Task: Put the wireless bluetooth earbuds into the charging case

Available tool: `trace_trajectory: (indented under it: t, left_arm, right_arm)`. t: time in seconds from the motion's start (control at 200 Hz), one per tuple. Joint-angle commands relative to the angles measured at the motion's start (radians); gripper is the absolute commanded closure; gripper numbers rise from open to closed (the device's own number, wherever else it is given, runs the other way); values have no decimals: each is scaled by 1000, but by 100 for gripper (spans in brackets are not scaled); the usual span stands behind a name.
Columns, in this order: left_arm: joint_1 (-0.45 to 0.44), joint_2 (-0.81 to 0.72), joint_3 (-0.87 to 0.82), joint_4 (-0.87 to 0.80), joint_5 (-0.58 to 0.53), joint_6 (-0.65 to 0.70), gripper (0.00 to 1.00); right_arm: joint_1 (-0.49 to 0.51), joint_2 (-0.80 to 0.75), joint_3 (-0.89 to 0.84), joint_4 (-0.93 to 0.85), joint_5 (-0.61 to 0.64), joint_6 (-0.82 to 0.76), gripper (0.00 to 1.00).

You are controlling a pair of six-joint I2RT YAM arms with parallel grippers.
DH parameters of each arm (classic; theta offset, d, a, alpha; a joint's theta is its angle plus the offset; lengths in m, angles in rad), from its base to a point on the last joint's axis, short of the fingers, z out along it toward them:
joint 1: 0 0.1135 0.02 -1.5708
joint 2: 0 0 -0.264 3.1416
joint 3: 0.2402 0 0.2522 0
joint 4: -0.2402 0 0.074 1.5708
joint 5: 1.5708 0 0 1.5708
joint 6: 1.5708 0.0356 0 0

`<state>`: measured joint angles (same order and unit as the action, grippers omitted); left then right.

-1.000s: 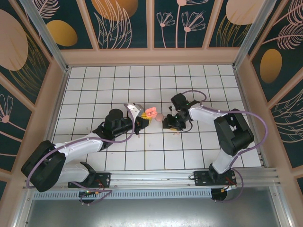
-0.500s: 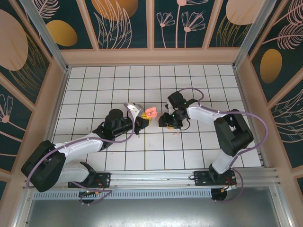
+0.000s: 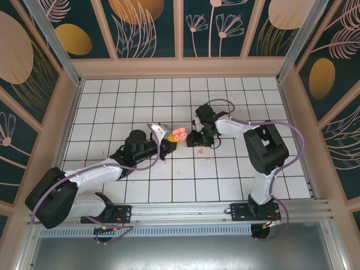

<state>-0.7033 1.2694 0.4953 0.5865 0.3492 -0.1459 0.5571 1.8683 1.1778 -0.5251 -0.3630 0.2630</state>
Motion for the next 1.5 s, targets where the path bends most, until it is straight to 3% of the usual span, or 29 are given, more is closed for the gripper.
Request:
trace_trajectory:
  t: [0.0,0.23,0.781,1.091,1.491]
  left_arm:
    - [-6,-16,0,1,-15,22,93]
    - [-6,-2,8,6,-8,22,93]
    - [-7,-5,2,13,-1,14,93]
    - [-7,-11,-1,12,0,12,93]
    - [-7,-20,-4,6,-7,11,93]
  right_arm:
    - [-4,7,10,-30,35,-34,49]
    - [-4,-25,-55,-58,68,-38,49]
    - [-5,-133,-143,-106,-19,11,50]
    - [-3,-165,-42,-237,175,5,51]
    - [88,-47,38,-296,289,11,54]
